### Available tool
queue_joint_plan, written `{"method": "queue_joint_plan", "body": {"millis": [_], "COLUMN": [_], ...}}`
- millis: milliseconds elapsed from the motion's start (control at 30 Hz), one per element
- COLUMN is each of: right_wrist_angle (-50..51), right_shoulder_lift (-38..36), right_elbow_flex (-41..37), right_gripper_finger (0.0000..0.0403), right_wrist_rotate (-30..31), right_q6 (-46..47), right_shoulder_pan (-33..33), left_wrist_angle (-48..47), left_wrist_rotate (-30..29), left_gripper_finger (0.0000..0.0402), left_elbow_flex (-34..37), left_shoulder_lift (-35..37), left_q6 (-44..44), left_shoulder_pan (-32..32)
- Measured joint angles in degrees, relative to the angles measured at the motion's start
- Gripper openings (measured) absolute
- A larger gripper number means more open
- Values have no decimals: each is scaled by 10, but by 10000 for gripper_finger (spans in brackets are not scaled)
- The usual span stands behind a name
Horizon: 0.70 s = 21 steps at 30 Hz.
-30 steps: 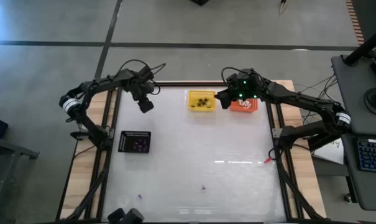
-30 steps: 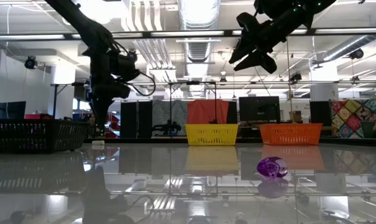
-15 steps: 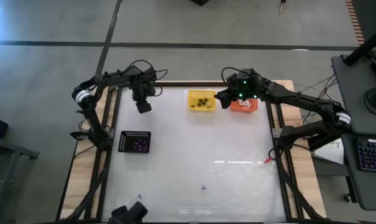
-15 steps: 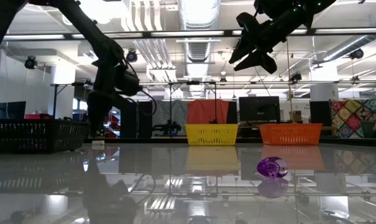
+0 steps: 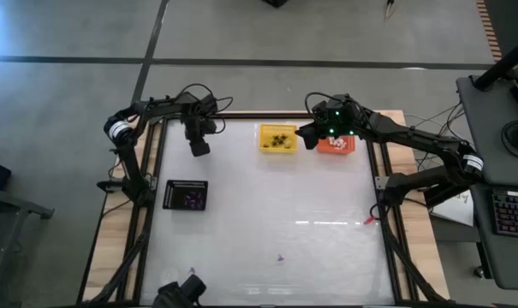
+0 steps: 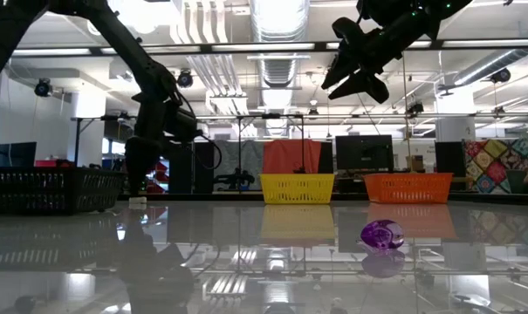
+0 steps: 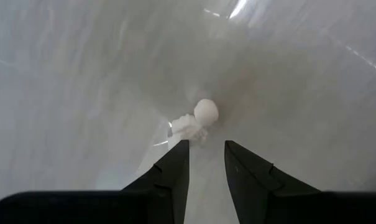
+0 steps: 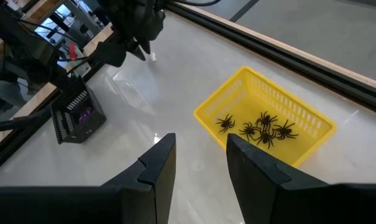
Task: Sort Halloween decoration
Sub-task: Put the white skeleton toy into the orange bin
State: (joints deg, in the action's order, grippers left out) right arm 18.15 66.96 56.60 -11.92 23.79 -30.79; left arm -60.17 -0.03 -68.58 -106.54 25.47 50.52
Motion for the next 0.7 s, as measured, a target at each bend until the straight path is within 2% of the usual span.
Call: {"method": "queue_joint_plan", "body": {"millis": [400,567,700], "right_wrist_angle": [0,0,0], "right_shoulder_lift": [0,0,0], "right_elbow_flex": [0,0,0], "right_gripper_finger": [132,132,132], "right_wrist_rotate": [0,0,0], "right_q6": [0,-4,-5], "right_shoulder_pan": [0,0,0], "left_wrist_angle": [4,13,18], "left_wrist_rotate": [4,-3,-5], "left_gripper_finger": [83,69,43], "left_elbow_flex": [1,0,-2], "left_shoulder_lift": [-26,-41,-42], "left_q6": [11,11,22], "left_shoulder_pan": [2,3,3]}}
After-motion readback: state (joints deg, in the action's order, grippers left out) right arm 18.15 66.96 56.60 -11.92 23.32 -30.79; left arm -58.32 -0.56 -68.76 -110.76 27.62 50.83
